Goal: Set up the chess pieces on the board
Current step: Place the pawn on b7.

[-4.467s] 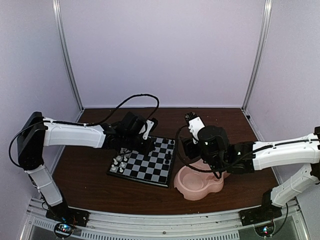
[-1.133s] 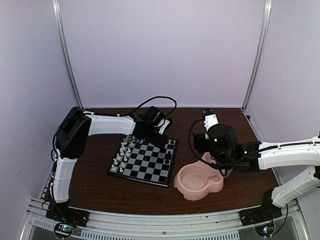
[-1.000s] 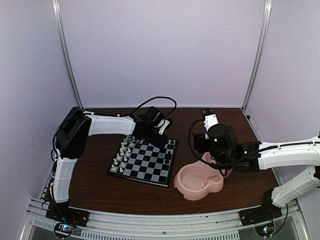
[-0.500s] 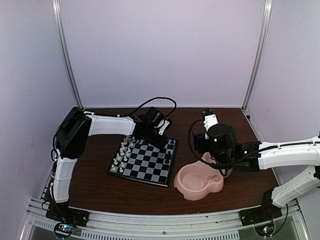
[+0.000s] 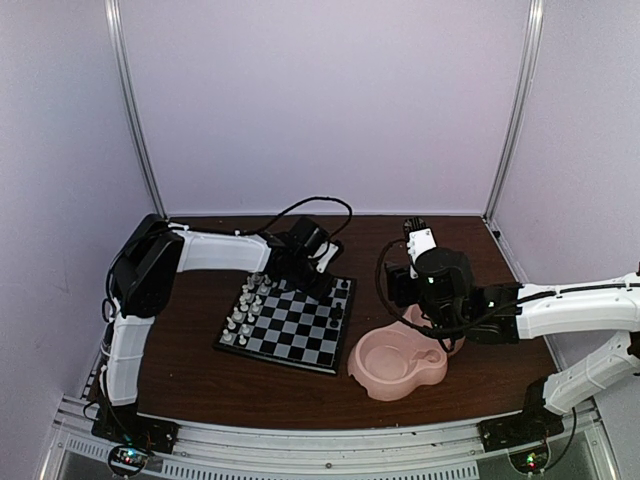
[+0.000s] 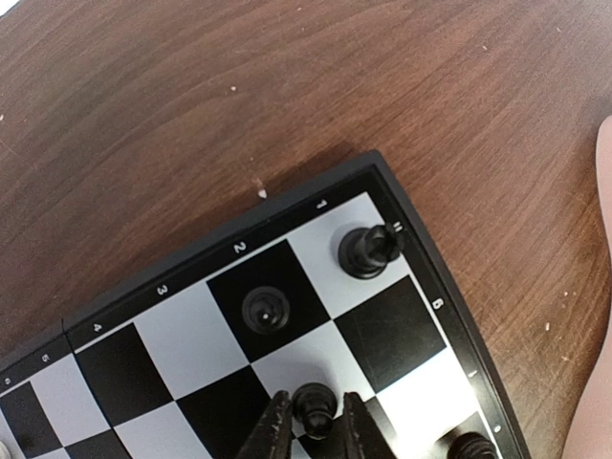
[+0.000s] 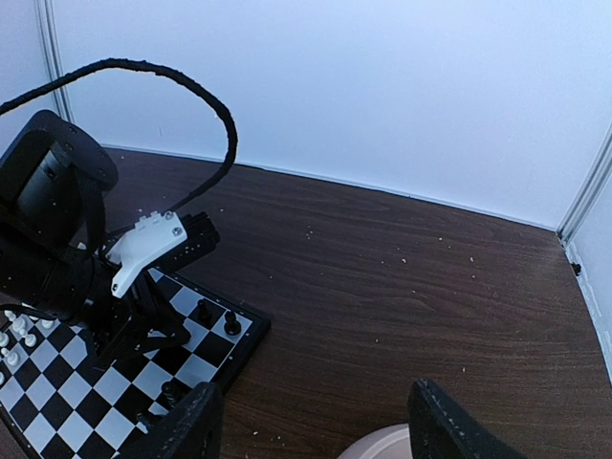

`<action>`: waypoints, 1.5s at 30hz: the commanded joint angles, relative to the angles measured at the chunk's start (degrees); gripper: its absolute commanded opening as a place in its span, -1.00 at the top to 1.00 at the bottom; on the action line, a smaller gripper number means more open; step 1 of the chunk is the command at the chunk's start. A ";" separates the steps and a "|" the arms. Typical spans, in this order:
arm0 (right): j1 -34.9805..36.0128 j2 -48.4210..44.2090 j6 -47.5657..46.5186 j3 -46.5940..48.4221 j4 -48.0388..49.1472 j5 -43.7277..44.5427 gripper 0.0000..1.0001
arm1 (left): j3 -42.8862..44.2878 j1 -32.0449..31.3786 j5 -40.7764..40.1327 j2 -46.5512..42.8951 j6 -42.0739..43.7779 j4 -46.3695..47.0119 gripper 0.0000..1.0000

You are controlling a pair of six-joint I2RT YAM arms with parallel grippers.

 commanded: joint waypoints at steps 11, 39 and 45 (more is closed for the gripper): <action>-0.35 -0.34 -0.18 1.28 -0.75 -0.40 -0.38 | -1.93 0.02 0.44 -1.67 -0.15 1.62 0.75; -0.35 -0.79 -0.53 1.37 -1.10 -0.96 -0.38 | -7.63 -0.32 -3.68 -11.22 0.05 2.74 0.33; -0.36 -0.39 -0.40 1.53 -1.80 -1.13 -0.38 | -13.98 -0.93 -5.05 -20.96 -2.74 3.96 0.33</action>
